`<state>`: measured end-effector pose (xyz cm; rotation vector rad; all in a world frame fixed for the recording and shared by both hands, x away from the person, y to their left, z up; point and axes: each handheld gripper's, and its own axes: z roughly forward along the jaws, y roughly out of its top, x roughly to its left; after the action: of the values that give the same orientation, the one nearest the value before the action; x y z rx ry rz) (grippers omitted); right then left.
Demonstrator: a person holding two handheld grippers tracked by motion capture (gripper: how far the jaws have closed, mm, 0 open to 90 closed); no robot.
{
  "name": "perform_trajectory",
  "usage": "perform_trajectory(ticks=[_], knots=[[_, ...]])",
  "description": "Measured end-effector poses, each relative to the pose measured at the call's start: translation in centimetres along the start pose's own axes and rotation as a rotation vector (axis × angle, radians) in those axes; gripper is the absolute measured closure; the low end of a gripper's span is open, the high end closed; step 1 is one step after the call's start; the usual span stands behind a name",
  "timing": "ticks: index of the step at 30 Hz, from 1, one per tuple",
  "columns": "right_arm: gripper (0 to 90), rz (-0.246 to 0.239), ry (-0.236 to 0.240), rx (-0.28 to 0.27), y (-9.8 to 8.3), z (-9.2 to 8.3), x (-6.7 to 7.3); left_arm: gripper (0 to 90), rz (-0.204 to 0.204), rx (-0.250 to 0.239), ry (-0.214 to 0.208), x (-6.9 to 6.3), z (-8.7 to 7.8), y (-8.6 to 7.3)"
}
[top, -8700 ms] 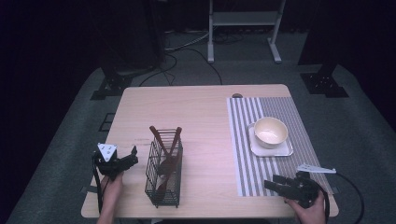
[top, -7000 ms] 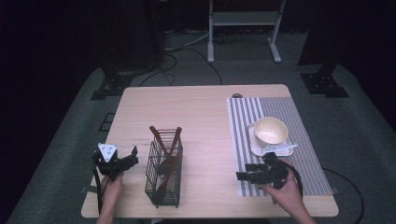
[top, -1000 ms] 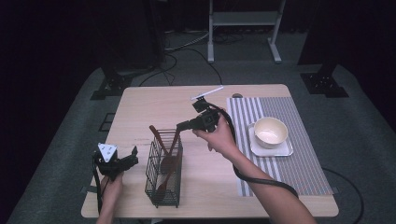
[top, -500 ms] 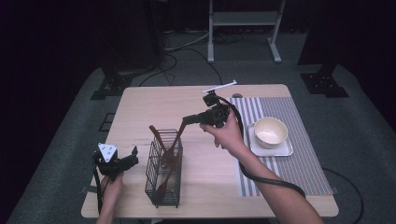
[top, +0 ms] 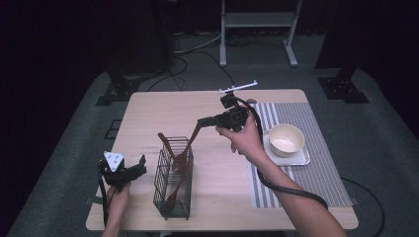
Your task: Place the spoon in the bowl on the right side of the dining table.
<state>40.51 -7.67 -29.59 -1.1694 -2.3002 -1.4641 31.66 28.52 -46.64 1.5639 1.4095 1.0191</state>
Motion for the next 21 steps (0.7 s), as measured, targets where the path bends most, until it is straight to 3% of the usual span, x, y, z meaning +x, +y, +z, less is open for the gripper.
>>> perform_trajectory(ticks=[21], knots=[[83.7, 0.051, -0.007, -0.071, 0.8, -3.0, -0.9, 0.0, -0.002, 0.000, 0.000, 0.0, 0.0, 0.0]])
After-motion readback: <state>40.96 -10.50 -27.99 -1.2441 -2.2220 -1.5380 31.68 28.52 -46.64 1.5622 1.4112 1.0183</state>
